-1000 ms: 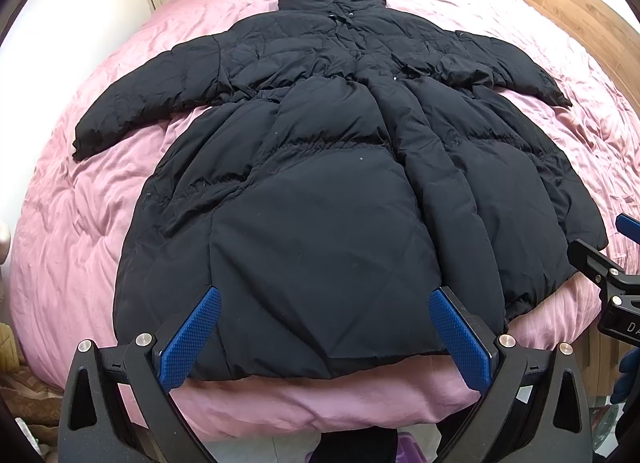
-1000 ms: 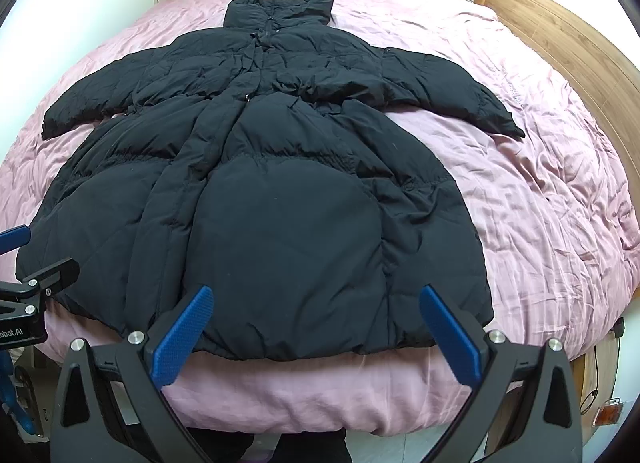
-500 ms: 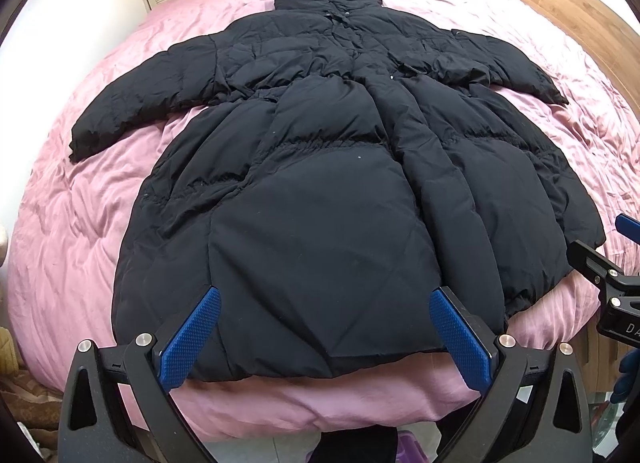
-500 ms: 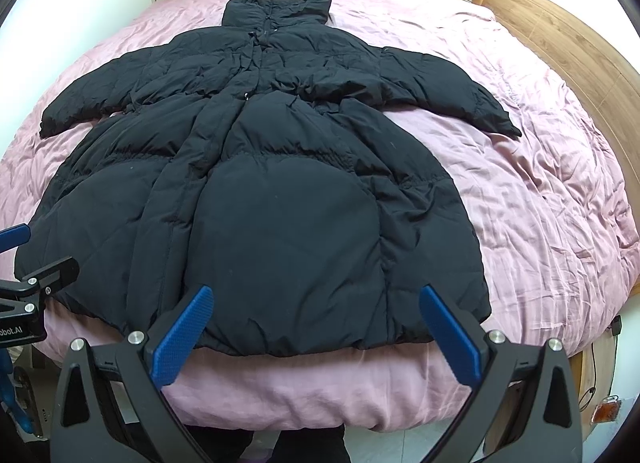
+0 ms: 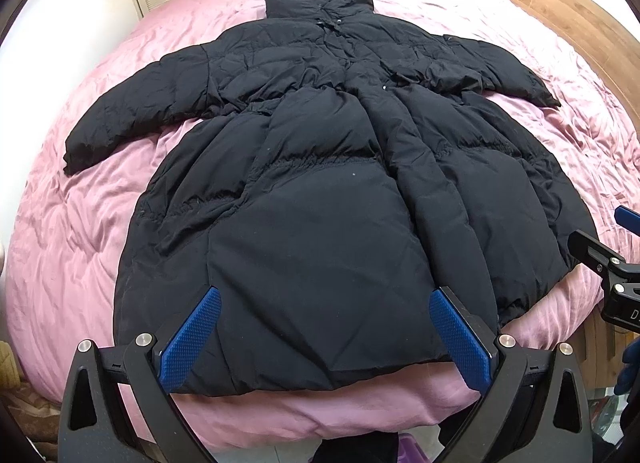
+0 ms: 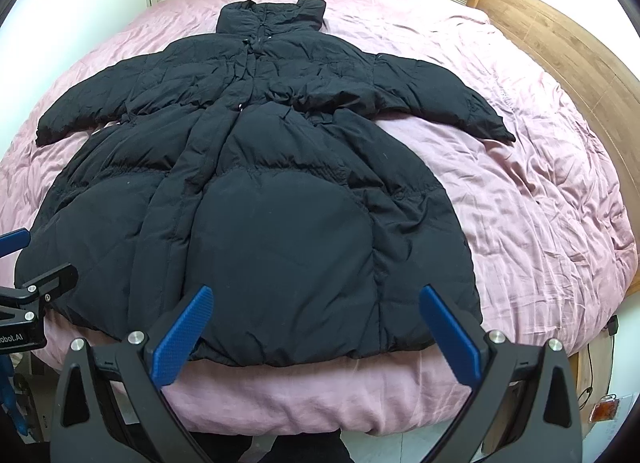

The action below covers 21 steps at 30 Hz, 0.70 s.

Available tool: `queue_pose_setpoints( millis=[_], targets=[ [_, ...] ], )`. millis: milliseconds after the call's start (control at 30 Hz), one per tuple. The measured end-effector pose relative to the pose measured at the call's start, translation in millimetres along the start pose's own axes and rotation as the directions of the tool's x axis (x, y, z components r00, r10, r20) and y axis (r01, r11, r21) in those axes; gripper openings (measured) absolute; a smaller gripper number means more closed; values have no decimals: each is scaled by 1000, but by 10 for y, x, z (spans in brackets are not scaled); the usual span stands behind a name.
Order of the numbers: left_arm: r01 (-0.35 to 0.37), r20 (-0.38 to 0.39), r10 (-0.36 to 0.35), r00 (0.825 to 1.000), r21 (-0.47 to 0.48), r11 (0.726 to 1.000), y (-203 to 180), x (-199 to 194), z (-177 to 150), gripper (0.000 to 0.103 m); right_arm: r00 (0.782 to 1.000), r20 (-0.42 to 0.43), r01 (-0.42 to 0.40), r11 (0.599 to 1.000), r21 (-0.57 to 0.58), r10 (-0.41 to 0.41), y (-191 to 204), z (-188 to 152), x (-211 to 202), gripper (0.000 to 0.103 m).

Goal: Fold large clothes

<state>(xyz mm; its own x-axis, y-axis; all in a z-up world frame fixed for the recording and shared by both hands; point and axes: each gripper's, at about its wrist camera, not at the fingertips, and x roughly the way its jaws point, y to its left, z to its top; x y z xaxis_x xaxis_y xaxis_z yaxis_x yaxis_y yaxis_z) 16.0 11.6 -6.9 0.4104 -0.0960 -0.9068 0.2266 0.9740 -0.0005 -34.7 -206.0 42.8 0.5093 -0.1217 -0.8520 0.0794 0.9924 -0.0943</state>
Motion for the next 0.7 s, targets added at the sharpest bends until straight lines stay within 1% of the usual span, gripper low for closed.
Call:
queue_pose_setpoints(
  millis=[67, 167, 267, 367, 467, 533, 567, 633, 700],
  targets=[
    [9, 5, -9, 1000, 5, 1000, -13, -11, 46, 102, 1000, 4, 4, 1000, 8, -4, -32, 16, -27, 103],
    [41, -7, -41, 999, -10, 999, -10, -6, 152, 102, 1000, 7, 8, 999, 32, -8, -146, 66, -37, 103],
    [30, 16, -30, 999, -6, 1000, -16, -47, 276, 102, 1000, 15, 6, 998, 67, -7, -310, 177, -3, 103],
    [13, 35, -12, 999, -17, 1000, -16, -92, 453, 102, 999, 30, -20, 993, 120, 16, -512, 332, 76, 103],
    [4, 23, -3, 1000, -27, 1000, -40, -64, 627, 102, 998, 45, -44, 985, 164, 37, -734, 498, 183, 103],
    [9, 4, -9, 1000, -46, 999, -47, -11, 743, 102, 998, 40, -54, 981, 188, 47, -915, 606, 279, 103],
    [14, -6, -14, 1000, -61, 998, -50, 14, 797, 102, 998, 29, -67, 978, 200, 62, -1009, 658, 341, 103],
    [25, -21, -28, 999, -104, 994, -57, 74, 928, 102, 995, -21, -94, 970, 225, 102, -1235, 778, 503, 103],
    [22, -34, -27, 999, -133, 991, -103, 134, 1054, 102, 987, -59, -130, 953, 273, 152, -1485, 879, 675, 103]
  ],
)
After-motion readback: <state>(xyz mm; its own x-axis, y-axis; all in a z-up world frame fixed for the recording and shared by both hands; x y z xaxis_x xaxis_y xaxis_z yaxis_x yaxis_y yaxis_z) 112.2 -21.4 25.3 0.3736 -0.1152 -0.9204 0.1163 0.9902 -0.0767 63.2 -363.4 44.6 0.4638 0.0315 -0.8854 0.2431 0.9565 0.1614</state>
